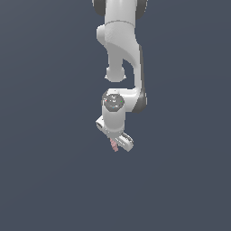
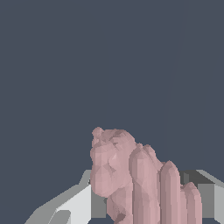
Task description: Pick up the object and move it to a goal position.
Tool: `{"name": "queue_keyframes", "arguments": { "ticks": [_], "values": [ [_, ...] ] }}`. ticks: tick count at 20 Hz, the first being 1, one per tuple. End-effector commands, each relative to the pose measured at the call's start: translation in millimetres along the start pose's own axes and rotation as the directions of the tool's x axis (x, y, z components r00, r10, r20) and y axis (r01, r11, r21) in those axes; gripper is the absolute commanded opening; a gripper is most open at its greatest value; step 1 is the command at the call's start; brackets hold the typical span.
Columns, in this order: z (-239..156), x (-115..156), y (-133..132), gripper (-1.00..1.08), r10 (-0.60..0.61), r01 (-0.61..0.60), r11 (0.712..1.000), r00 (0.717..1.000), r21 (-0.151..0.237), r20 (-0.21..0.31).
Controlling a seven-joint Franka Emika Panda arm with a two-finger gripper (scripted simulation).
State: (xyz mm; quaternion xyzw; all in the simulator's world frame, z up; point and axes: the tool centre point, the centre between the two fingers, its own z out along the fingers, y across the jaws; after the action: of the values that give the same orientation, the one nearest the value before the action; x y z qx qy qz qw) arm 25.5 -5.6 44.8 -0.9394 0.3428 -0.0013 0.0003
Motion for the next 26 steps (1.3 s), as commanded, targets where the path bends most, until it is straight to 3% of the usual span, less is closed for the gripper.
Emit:
{"name": "queue_keyframes", "arguments": {
  "ticks": [1, 12, 26],
  "values": [
    [-0.4, 0.1, 0.0, -1.00, 0.000, 0.000, 1.000, 1.000, 0.000, 0.000],
    [-49.8, -1.0, -7.6, -1.00, 0.001, -0.001, 1.000, 1.000, 0.000, 0.000],
    [-201.7, -3.0, -31.9, -1.00, 0.001, -0.001, 1.000, 1.000, -0.001, 0.000]
  ]
}}
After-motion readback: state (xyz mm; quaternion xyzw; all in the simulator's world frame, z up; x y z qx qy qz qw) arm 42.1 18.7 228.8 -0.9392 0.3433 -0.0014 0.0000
